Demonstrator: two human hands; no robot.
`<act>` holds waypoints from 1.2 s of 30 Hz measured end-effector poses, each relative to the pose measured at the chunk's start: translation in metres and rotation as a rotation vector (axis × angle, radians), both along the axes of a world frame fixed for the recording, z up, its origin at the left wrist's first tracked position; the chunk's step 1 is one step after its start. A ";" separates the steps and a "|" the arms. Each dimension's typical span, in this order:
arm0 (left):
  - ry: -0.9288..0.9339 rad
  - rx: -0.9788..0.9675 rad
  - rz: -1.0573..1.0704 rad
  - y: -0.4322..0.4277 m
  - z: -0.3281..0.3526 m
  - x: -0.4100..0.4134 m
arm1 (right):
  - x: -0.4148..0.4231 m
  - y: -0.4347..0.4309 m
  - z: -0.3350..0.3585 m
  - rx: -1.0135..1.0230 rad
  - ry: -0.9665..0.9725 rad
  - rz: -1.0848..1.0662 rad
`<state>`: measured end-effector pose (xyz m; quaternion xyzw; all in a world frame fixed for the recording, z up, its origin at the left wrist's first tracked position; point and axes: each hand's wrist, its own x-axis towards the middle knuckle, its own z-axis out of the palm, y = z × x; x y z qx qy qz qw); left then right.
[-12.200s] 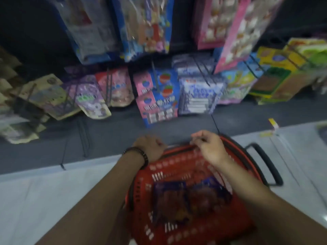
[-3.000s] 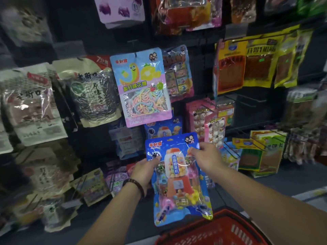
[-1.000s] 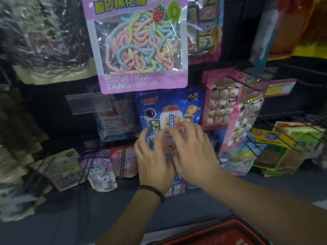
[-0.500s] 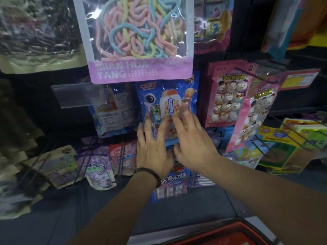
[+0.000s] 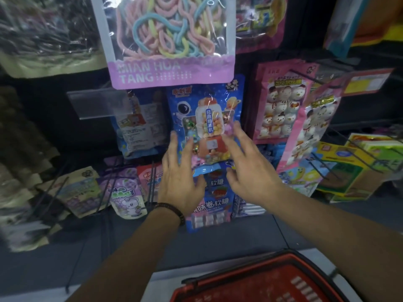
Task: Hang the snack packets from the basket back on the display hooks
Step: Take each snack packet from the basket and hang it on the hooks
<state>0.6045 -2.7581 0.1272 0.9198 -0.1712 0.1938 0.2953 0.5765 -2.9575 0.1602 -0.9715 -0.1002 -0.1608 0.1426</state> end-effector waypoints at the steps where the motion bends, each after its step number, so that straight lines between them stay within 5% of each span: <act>1: 0.005 -0.032 0.015 0.004 -0.002 -0.006 | -0.008 -0.003 -0.003 0.024 0.007 -0.019; 5: 0.100 -0.269 0.123 0.017 -0.033 -0.037 | -0.046 -0.008 -0.033 0.235 0.112 -0.140; 12: 0.583 -0.666 0.263 0.015 -0.150 -0.033 | -0.063 0.006 -0.147 0.805 0.324 -0.299; 16: 0.631 -0.761 0.322 0.006 -0.184 -0.016 | -0.046 0.012 -0.200 1.054 0.406 -0.363; 24: 0.447 -0.779 0.260 -0.014 -0.213 0.015 | -0.007 0.014 -0.250 0.812 0.338 -0.318; 36: 0.393 -0.862 0.286 -0.016 -0.234 0.056 | 0.002 0.012 -0.265 0.975 0.447 -0.197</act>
